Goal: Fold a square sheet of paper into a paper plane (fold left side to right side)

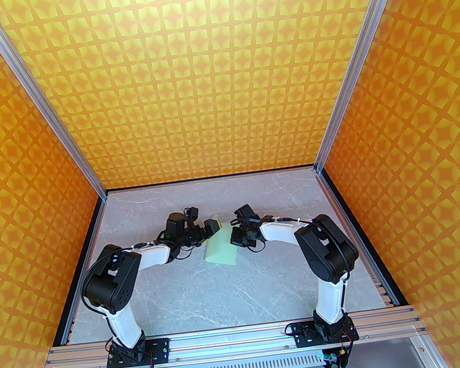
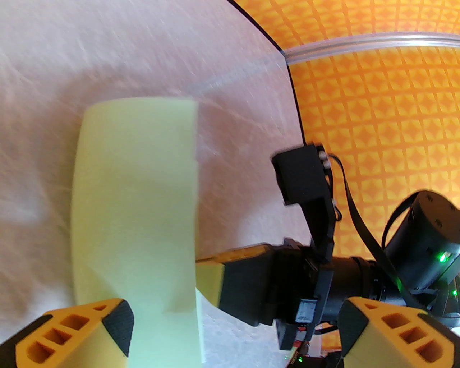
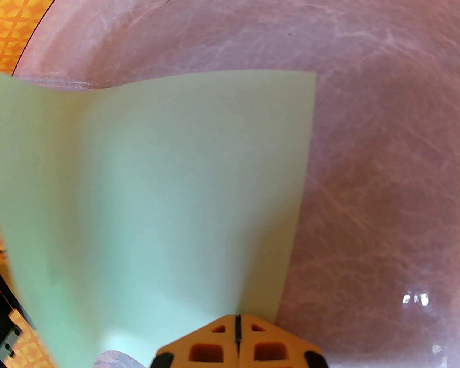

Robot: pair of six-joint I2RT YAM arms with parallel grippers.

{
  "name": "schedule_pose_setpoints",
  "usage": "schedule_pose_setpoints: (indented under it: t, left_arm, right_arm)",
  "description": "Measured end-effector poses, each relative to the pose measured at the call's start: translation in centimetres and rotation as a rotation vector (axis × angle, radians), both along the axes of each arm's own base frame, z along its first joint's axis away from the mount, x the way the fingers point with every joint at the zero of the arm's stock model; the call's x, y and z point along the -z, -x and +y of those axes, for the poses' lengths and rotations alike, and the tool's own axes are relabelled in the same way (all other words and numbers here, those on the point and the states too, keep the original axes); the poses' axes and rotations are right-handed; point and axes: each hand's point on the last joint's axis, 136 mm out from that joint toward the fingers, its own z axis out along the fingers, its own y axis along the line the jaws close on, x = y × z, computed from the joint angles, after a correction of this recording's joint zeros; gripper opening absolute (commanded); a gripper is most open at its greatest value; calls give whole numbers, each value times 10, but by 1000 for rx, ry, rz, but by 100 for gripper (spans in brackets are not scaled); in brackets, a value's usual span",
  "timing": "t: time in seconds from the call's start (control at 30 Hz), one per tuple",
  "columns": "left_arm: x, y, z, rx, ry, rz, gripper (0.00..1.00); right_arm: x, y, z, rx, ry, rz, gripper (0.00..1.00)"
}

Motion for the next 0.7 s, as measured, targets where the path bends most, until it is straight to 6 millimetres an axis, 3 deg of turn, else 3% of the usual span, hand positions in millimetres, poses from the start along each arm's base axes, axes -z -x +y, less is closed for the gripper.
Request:
schedule_pose_setpoints:
  t: [0.23, 0.7]
  left_arm:
    - [-5, 7, -12, 28, 24, -4, 99]
    - [-5, 9, -14, 32, 24, -3, 99]
  right_arm:
    - [-13, -1, -5, 24, -99, -35, 23]
    - [-53, -10, 32, 29, -479, -172, 26]
